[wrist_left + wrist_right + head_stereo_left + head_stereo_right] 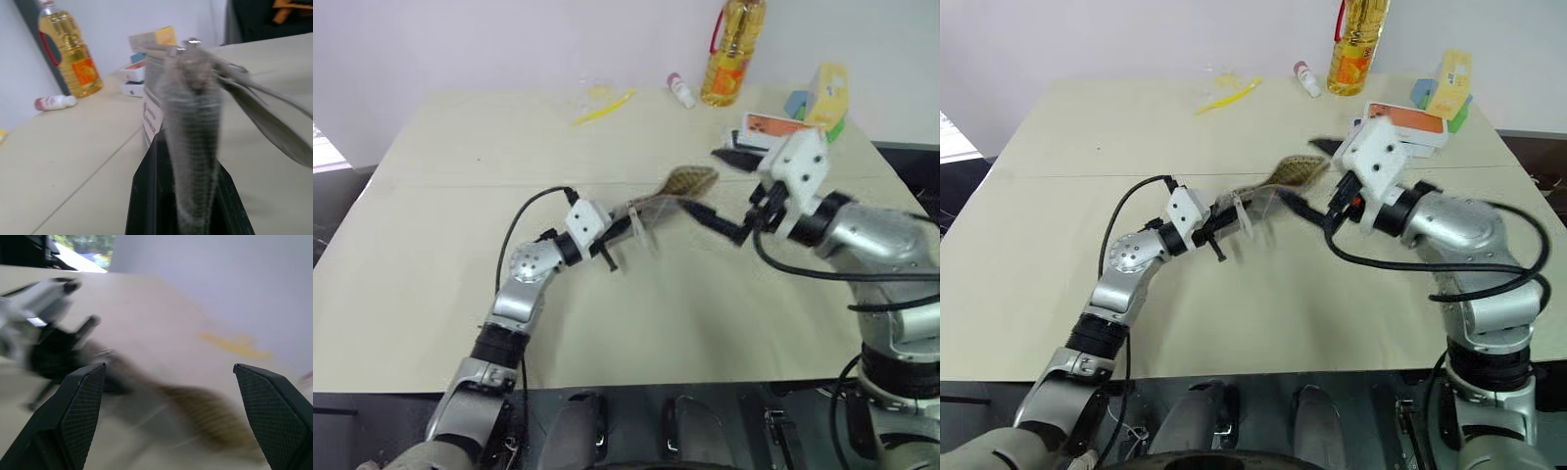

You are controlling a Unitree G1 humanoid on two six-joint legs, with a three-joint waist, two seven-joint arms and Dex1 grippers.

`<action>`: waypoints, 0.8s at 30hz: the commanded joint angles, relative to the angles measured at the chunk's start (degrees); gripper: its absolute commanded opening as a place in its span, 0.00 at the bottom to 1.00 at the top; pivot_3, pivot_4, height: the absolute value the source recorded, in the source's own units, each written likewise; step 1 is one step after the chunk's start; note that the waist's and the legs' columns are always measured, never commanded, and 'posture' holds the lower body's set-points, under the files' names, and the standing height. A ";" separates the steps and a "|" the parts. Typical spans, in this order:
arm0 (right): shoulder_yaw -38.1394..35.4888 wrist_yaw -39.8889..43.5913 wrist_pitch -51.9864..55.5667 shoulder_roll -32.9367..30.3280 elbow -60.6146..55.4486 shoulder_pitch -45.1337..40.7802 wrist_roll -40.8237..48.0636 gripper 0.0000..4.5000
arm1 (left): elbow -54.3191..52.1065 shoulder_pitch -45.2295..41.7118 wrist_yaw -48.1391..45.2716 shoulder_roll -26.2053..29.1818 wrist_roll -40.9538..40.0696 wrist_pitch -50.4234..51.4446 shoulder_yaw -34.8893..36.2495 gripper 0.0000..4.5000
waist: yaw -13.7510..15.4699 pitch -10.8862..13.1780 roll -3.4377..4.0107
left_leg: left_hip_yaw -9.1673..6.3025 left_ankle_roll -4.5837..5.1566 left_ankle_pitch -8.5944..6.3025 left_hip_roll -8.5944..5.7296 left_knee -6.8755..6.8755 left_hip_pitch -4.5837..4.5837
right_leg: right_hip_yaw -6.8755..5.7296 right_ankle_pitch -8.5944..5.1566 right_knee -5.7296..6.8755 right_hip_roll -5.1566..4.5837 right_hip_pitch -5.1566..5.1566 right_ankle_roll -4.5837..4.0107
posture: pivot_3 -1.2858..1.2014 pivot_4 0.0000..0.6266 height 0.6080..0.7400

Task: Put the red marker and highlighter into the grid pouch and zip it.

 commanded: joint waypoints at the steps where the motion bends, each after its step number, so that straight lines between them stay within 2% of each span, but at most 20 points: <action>1: 2.27 -8.25 5.90 6.26 -2.60 0.40 1.44 0.96 | 0.13 -1.58 3.52 -1.30 2.22 -1.80 -0.28 0.00 | -0.13 0.00 0.01 | 0.01 0.00 0.00 0.01 -0.01 -0.01 | 0.00 0.00 0.02 0.01 -0.02 0.00 | 0.52 0.24 1.00; 6: 3.40 -17.72 13.11 17.17 0.06 -1.26 2.18 0.96 | 1.77 -2.30 5.58 -2.11 4.45 -3.63 -0.92 0.00 | -0.09 0.00 0.01 | 0.05 -0.03 0.02 0.00 -0.02 -0.05 | 0.00 0.00 0.08 0.04 -0.11 0.01 | 0.52 0.24 1.00; 9: 4.82 -19.73 14.26 19.89 1.69 -1.52 2.11 0.96 | 2.01 -2.36 5.86 -2.08 4.53 -3.97 -1.06 0.00 | 0.06 0.00 0.01 | 0.06 -0.02 0.02 -0.02 -0.01 -0.05 | 0.01 0.00 0.09 0.04 -0.11 0.01 | 0.52 0.24 1.00; 12: 6.24 -20.03 14.34 20.67 2.64 -1.50 2.52 0.75 | 2.09 -2.36 5.93 -1.80 4.67 -4.10 -1.11 0.00 | -0.08 0.00 0.01 | 0.06 0.00 0.01 -0.07 -0.02 -0.06 | 0.01 0.00 0.07 0.04 -0.10 0.01 | 0.52 0.24 1.00; 18: 5.89 -19.97 14.24 19.82 3.44 -1.92 3.07 0.03 | 2.09 -2.30 5.99 -0.89 4.79 -4.35 -0.58 0.00 | -0.14 0.00 0.01 | 0.07 0.00 0.01 -0.06 -0.03 -0.07 | 0.02 0.00 0.08 0.07 -0.14 0.02 | 0.52 0.24 1.00; 24: 3.55 -18.88 12.57 12.78 3.37 -3.26 1.95 0.01 | 2.24 -1.16 3.91 2.01 4.92 -6.97 -1.09 0.00 | -0.10 0.00 0.01 | 0.07 0.01 0.00 -0.06 -0.02 -0.07 | 0.02 0.00 0.08 0.07 -0.14 0.02 | 0.52 0.24 1.00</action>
